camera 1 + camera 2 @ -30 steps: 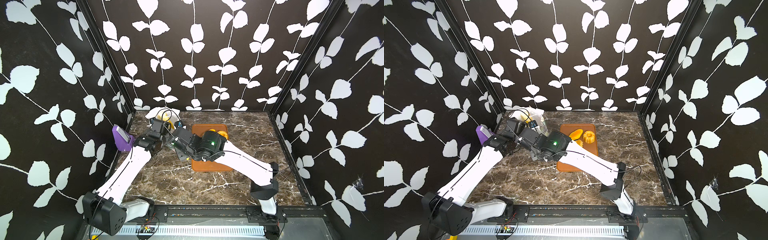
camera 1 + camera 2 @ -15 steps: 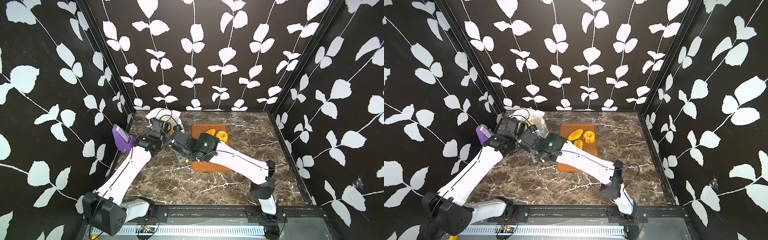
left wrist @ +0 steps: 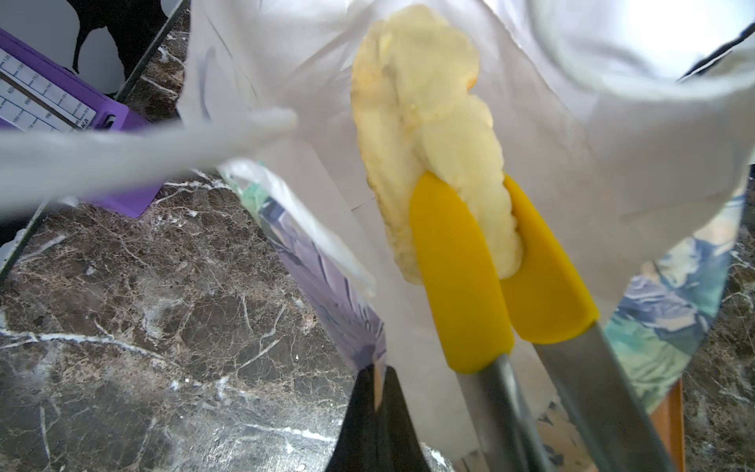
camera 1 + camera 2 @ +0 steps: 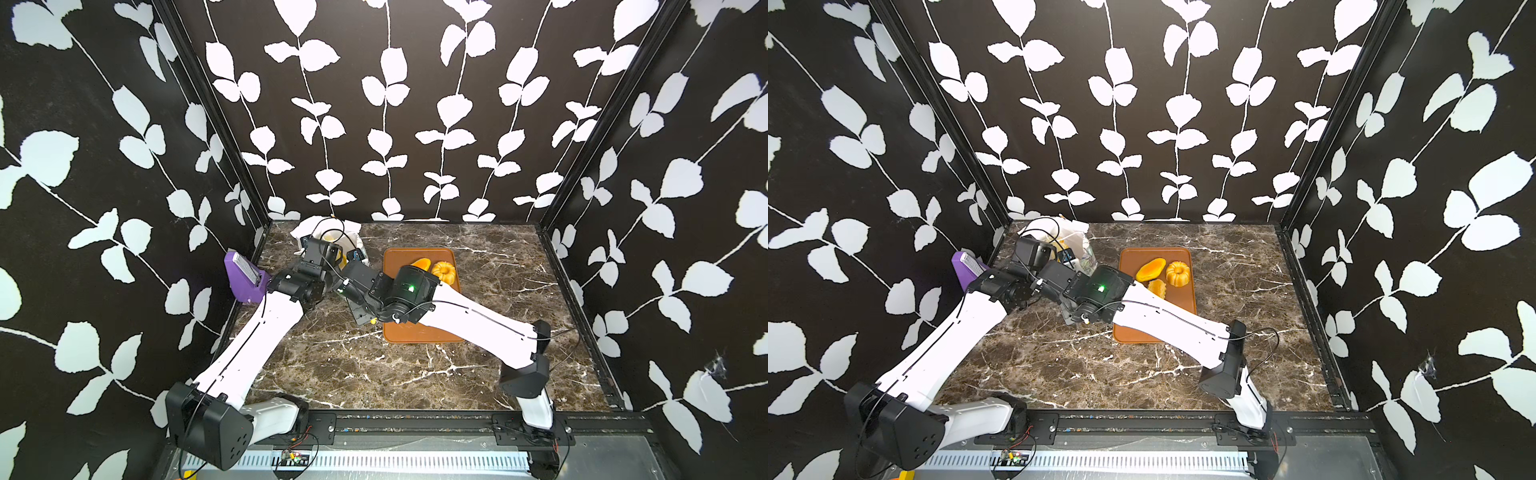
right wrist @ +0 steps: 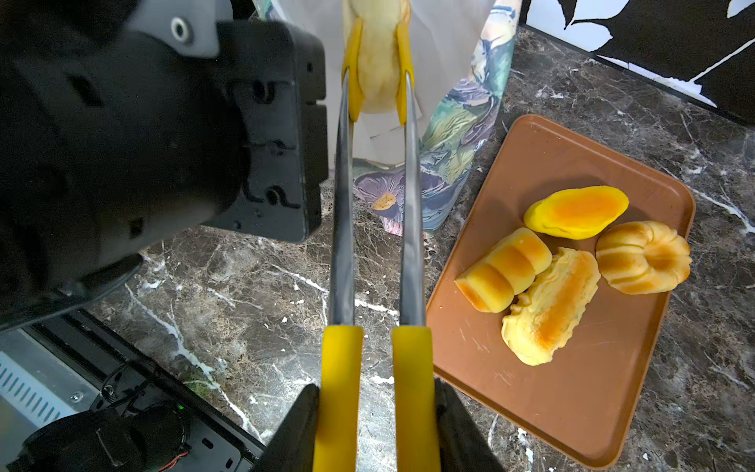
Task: Pack bread into a paper bag
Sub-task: Place the fake bread in the paper bag.
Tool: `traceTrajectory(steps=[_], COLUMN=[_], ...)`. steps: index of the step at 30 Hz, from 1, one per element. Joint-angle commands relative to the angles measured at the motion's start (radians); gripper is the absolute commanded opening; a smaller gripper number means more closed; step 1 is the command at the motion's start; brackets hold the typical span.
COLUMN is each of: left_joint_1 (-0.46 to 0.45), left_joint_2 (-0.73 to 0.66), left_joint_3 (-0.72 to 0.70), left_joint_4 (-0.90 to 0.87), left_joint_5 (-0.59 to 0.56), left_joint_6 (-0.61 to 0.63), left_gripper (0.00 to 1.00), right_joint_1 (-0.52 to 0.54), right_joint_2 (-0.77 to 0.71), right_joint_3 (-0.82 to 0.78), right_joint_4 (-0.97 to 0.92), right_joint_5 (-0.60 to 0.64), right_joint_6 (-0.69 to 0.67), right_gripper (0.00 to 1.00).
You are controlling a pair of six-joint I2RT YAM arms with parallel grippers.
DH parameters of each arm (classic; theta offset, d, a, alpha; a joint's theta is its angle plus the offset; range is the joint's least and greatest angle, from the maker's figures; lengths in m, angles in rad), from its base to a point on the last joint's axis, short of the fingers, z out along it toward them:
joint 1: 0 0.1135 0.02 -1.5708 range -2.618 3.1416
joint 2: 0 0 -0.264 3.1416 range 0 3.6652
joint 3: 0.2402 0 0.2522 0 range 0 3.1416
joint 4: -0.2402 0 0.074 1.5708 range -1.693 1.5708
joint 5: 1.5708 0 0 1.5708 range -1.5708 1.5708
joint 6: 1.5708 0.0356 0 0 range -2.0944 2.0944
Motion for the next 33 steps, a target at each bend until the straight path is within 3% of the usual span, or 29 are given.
traceTrajectory(steps=[1,28,30,33], left_joint_1=[0.002,0.002,0.003,0.002], left_joint_2=[0.002,0.011,0.013,0.013], left_joint_3=[-0.014,-0.013,-0.013,-0.014], left_joint_4=[-0.019,-0.017,-0.018,-0.021], left_joint_5=[0.003,0.009,0.008,0.008], left_joint_6=[0.013,0.015,0.017,0.018], left_gripper=[0.00,0.00,0.00,0.00], right_joint_1=[-0.004,-0.004,-0.003,-0.004], right_joint_2=[-0.028,-0.027,-0.027,-0.027], right_joint_3=[-0.016,-0.017,-0.018,-0.018], right_joint_4=[0.049,0.058,0.061,0.067], right_joint_5=[0.040,0.035,0.035,0.036], right_joint_6=[0.006,0.000,-0.002,-0.002], right_gripper=[0.43,0.50,0.45,0.17])
